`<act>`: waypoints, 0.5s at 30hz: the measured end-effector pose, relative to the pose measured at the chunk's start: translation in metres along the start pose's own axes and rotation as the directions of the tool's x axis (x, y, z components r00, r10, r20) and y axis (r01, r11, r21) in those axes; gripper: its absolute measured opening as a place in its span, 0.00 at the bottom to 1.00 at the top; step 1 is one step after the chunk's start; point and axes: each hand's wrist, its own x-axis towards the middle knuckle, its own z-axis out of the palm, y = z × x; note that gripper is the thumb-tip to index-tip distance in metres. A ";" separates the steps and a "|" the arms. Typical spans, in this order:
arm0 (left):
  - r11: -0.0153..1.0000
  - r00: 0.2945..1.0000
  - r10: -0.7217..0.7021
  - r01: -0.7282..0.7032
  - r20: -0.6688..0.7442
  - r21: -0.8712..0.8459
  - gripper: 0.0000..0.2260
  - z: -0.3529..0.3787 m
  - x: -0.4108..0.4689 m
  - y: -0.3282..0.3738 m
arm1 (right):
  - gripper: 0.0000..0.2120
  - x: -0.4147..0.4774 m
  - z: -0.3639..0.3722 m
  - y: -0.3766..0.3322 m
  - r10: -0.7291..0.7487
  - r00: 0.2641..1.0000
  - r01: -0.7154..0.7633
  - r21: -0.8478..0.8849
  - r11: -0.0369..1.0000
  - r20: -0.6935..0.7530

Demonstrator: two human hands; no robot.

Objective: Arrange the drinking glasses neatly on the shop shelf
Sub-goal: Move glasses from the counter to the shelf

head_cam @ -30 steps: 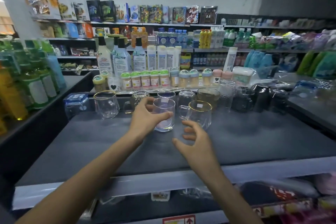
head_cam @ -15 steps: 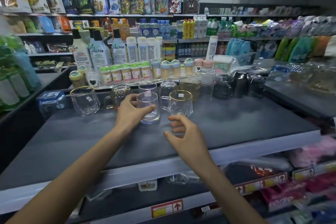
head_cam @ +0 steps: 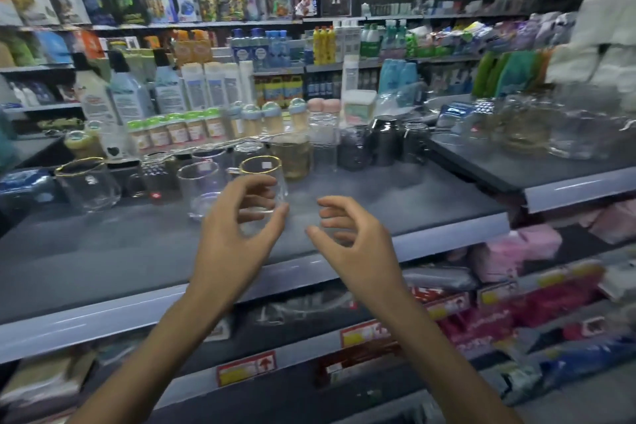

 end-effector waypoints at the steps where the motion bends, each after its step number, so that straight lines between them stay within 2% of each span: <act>1: 1.000 1.000 0.000 0.001 0.031 -0.029 0.11 0.023 -0.003 0.013 | 0.16 -0.004 -0.025 0.004 0.004 1.000 -0.004 -0.020 1.000 -0.016; 6: 0.983 0.980 0.054 -0.019 0.192 -0.181 0.13 0.143 -0.013 0.068 | 0.17 -0.027 -0.159 0.028 0.009 0.985 -0.024 -0.088 0.996 -0.175; 9: 0.981 0.961 0.079 -0.028 0.265 -0.194 0.14 0.204 -0.005 0.090 | 0.16 -0.030 -0.224 0.043 0.031 0.964 -0.067 -0.127 0.990 -0.265; 12: 0.989 0.926 0.148 -0.139 0.346 -0.052 0.16 0.255 0.026 0.097 | 0.17 -0.013 -0.275 0.059 0.027 0.948 -0.103 -0.226 0.969 -0.318; 15: 0.923 0.880 0.226 -0.331 0.417 0.198 0.20 0.302 0.076 0.091 | 0.21 0.025 -0.314 0.076 -0.039 0.930 -0.122 -0.405 0.906 -0.367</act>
